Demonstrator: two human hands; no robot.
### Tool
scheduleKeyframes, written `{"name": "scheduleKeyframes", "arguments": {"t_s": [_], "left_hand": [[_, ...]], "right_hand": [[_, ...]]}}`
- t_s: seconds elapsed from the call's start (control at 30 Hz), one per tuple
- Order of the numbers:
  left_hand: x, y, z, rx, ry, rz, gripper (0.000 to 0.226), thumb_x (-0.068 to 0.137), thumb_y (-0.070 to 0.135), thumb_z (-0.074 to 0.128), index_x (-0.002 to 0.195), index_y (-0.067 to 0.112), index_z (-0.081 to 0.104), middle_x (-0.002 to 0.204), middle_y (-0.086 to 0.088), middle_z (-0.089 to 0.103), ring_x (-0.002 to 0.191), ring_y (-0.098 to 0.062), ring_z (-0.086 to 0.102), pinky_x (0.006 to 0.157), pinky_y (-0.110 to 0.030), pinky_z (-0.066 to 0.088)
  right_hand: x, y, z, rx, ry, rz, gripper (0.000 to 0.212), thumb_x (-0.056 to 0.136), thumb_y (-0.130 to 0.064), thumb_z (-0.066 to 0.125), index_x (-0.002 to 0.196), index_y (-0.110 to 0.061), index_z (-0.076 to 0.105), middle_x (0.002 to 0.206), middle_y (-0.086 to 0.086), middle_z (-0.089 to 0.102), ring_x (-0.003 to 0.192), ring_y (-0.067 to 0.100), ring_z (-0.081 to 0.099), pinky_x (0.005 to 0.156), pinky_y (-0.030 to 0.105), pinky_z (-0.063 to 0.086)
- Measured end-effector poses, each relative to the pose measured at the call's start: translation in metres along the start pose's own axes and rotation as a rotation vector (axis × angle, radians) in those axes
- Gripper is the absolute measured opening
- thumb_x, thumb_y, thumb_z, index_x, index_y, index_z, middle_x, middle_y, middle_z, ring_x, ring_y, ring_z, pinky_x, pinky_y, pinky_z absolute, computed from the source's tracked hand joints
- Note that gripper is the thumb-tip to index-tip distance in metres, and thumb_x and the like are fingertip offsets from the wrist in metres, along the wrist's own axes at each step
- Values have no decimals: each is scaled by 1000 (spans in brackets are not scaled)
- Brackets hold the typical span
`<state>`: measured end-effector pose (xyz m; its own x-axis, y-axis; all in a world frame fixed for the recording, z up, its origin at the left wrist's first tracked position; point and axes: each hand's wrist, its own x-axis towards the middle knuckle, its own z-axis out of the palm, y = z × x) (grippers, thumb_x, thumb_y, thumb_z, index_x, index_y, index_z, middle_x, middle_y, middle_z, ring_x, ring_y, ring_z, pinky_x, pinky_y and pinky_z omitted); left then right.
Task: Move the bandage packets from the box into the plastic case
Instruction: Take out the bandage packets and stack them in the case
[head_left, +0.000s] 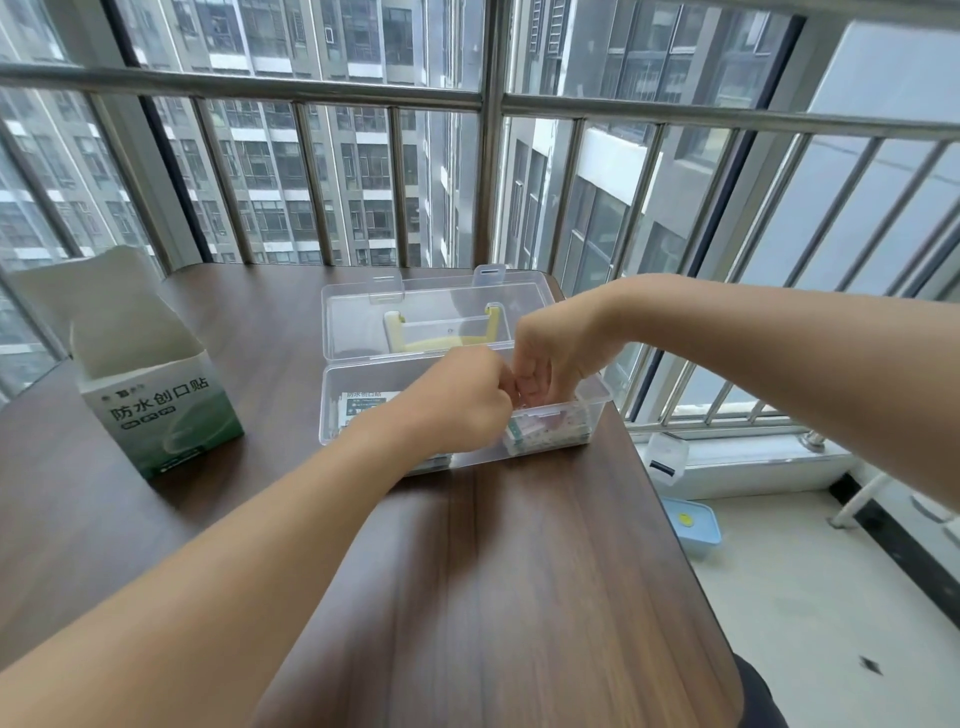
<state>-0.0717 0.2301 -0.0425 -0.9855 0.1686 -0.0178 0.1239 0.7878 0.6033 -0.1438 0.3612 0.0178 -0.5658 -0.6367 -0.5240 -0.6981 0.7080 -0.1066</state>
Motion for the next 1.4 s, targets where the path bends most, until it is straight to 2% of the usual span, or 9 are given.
{"name": "scheduleKeyframes", "arguments": {"t_s": [0.1, 0.3, 0.63, 0.77, 0.87, 0.97, 1.1, 1.27, 1.4], "left_hand": [[2, 0, 0, -7, -25, -16, 39, 74, -5, 37, 90, -3, 72, 81, -22, 72, 82, -35, 69, 72, -47, 58], [6, -1, 0, -72, -103, -40, 40, 77, 8, 36, 93, -1, 72, 90, -24, 72, 84, -35, 71, 72, -48, 61], [-2, 8, -2, -138, -91, -77, 39, 87, 4, 34, 101, -7, 68, 83, -22, 73, 76, -29, 74, 73, -42, 61], [-3, 9, -4, -191, -129, -137, 42, 87, 0, 30, 105, -8, 68, 89, -24, 73, 83, -30, 75, 79, -41, 61], [-7, 10, -8, -262, -123, -178, 40, 87, -3, 31, 109, -14, 62, 94, -30, 71, 89, -35, 74, 84, -48, 60], [-13, 10, -22, -271, -55, -144, 33, 84, 2, 38, 100, -9, 64, 94, -29, 71, 93, -38, 71, 87, -50, 58], [-34, -2, -65, -422, 151, -82, 31, 95, -1, 39, 95, 9, 68, 90, -14, 75, 84, -26, 74, 82, -40, 61], [-59, -35, -85, -120, 584, -16, 16, 90, 15, 59, 86, 20, 73, 78, 7, 72, 79, -14, 68, 72, -30, 55], [-68, -59, -68, 79, 448, -92, 8, 83, 22, 66, 78, 28, 68, 93, 9, 59, 96, -16, 57, 82, -28, 41]], "right_hand": [[-4, -1, -3, 14, -12, 7, 15, 80, -9, 77, 83, -23, 73, 79, -7, 72, 66, 2, 59, 74, 20, 52], [-10, -4, -5, 9, -25, 85, 22, 90, -15, 66, 77, -32, 67, 72, -13, 65, 70, 9, 62, 63, 19, 46], [-19, -13, -7, -50, 37, 114, 21, 97, -13, 50, 97, -21, 70, 90, -9, 77, 85, 6, 71, 76, 25, 54], [-15, -16, 0, 109, 13, 98, 32, 96, -1, 41, 98, -12, 71, 102, 8, 76, 95, 19, 74, 82, 29, 60], [-12, -11, 5, 261, -31, 137, 35, 98, 1, 36, 110, 1, 68, 110, 22, 72, 103, 32, 71, 92, 41, 59], [-11, -8, 7, 270, -41, 151, 34, 100, -1, 37, 115, 3, 67, 110, 21, 72, 103, 32, 71, 91, 39, 59], [-17, -16, -5, 140, 94, 66, 27, 101, -9, 46, 107, -11, 72, 97, 0, 77, 86, 10, 74, 80, 26, 60], [-6, -52, -7, 281, 276, -38, 25, 97, -9, 52, 97, -16, 76, 89, -2, 78, 81, 11, 75, 74, 25, 61], [6, -73, 9, 243, 209, -12, 30, 93, -9, 51, 99, -21, 78, 85, -3, 75, 70, 8, 69, 69, 26, 59]]}}
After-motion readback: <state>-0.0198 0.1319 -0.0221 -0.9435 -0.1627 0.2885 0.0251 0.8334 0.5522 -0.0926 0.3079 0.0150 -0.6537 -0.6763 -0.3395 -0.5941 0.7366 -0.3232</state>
